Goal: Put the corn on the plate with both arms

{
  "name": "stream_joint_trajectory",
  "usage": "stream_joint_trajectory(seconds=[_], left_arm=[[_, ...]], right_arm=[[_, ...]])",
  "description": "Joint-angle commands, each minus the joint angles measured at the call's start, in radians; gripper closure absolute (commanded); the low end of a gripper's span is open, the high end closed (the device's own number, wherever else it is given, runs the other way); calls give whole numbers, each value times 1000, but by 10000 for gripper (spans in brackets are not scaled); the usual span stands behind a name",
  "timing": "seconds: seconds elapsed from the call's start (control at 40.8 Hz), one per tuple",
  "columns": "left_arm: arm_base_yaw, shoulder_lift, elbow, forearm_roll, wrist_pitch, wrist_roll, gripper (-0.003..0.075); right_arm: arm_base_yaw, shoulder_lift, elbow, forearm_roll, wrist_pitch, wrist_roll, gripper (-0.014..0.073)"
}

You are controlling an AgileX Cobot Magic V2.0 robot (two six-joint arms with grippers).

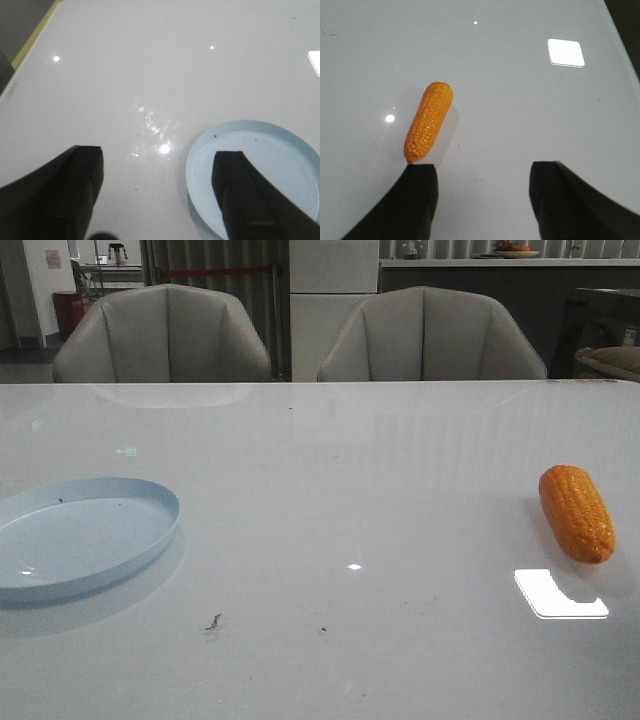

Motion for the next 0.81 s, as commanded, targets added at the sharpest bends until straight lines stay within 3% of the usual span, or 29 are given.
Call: stream_joint_trajectory(seconds=[0.0,0.294,0.465,0.784], left_arm=[[-4,43,-50,-23,-25,-8,176],[-4,305,-319,-53,231,-6,177],[-4,506,-444,-83,297,74,177],[-4,817,-563,-189,389,74,178]], right_arm=[[1,5,-27,-4,-71,1,71],[1,5,-27,2,-72,1,71],[1,5,-27,2,-72,1,71],[1,5,-27,3,-67,1,71]])
